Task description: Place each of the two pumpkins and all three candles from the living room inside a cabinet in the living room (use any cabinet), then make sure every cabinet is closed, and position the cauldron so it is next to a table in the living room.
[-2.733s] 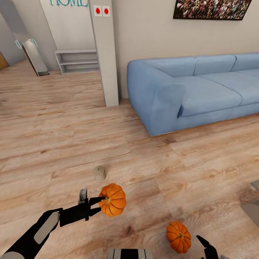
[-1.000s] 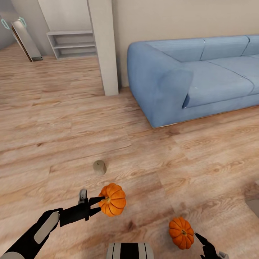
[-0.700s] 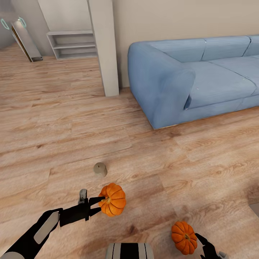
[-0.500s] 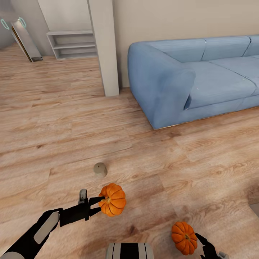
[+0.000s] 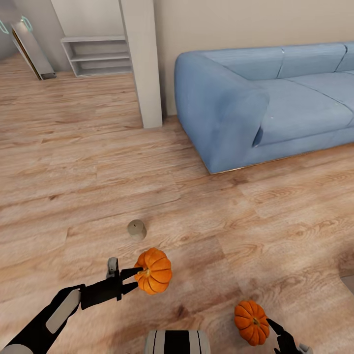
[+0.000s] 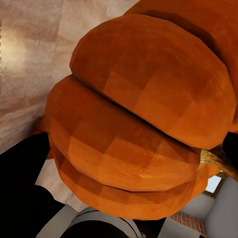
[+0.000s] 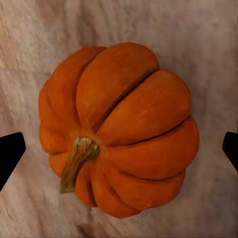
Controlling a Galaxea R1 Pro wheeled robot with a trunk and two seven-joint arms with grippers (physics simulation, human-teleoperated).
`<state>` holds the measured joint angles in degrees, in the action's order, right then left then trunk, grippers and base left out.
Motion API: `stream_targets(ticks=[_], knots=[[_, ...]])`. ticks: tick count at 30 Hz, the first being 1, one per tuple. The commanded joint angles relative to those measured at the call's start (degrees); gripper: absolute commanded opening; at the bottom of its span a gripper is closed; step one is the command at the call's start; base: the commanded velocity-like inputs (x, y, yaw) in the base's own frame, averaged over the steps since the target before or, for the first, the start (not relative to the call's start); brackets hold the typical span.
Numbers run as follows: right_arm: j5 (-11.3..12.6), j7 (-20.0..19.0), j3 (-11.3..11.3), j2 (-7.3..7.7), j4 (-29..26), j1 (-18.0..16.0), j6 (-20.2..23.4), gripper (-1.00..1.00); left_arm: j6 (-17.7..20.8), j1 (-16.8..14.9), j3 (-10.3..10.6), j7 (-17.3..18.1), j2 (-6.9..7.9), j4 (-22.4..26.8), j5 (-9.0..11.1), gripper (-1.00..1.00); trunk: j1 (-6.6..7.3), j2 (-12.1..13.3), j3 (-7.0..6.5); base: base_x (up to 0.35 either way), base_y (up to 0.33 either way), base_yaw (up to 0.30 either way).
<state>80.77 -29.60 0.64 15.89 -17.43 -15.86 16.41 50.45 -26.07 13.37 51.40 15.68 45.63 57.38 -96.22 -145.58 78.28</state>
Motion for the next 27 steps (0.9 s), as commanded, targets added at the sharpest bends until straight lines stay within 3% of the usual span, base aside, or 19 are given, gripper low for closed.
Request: stream_targets(ticks=[1,9,15,27], knots=[[0.53,-0.11,0.06,0.02,0.03,-0.02,0.38,1.00,0.26,-0.04,0.20,0.01,0.05,-0.01,0.29,-1.00,-0.01,-0.03,0.27,0.000,0.000,0.000],[0.53,-0.11,0.06,0.02,0.03,-0.04,0.38,1.00,0.28,-0.01,0.16,0.07,0.05,-0.01,0.36,-1.00,-0.04,-0.04,0.49,0.000,0.000,0.000],[-1.53,-0.11,0.06,0.02,0.03,-0.04,0.30,1.00,0.28,0.05,0.16,0.05,0.05,-0.02,0.37,-1.00,-0.04,-0.04,0.49,0.084,0.071,0.000],[-1.66,-0.11,0.05,0.02,0.03,-0.05,0.38,1.00,0.26,0.05,0.24,0.05,0.05,-0.01,0.28,-1.00,-0.04,-0.04,0.49,0.061,0.007,0.000]])
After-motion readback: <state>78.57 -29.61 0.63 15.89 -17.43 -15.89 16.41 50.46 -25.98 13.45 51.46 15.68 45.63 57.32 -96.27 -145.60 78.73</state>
